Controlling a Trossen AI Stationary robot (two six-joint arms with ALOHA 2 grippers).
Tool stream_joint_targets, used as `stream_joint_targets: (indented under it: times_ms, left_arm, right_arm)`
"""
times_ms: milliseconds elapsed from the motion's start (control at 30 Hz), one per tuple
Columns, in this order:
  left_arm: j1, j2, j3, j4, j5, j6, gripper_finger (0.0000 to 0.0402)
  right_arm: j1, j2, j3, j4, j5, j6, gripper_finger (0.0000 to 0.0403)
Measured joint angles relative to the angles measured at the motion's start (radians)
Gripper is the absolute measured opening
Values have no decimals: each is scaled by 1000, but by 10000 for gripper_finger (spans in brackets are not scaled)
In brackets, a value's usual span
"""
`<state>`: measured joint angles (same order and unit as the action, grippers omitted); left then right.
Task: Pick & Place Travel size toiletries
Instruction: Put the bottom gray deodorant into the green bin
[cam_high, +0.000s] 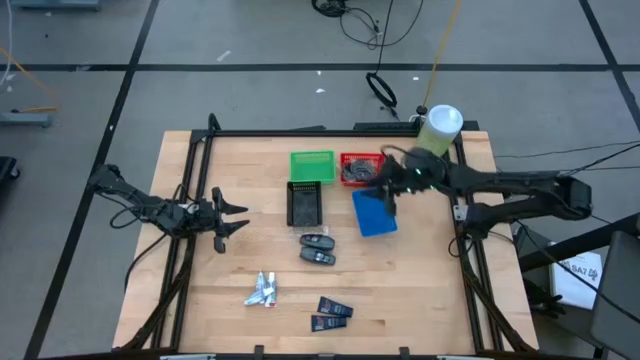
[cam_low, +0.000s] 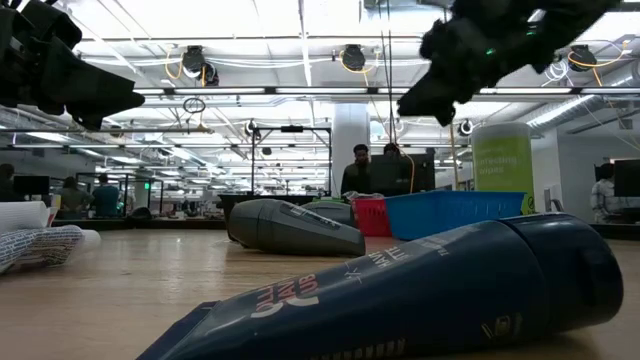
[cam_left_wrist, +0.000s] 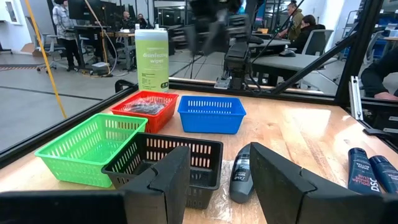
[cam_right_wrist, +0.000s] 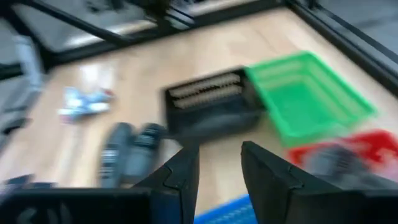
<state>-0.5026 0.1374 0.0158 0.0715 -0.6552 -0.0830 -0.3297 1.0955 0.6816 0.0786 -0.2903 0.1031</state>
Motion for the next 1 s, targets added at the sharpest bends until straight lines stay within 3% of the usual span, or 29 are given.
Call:
stream_joint_targets:
  times_ms: [300, 500, 800, 1000]
  left_arm:
    - [0, 0, 0, 0, 0, 0, 164]
    - [0, 0, 0, 0, 0, 0, 163]
    - [0, 0, 0, 0, 0, 0, 163]
    - [0, 0, 0, 0, 0, 0, 164]
  right_arm:
    - [261, -196, -316, 397, 45, 55, 92]
    - [332, -259, -493, 647, 80, 102, 80]
    - [372, -393, -559, 719, 20, 105, 61]
    - [372, -538, -559, 612, -10, 120, 47]
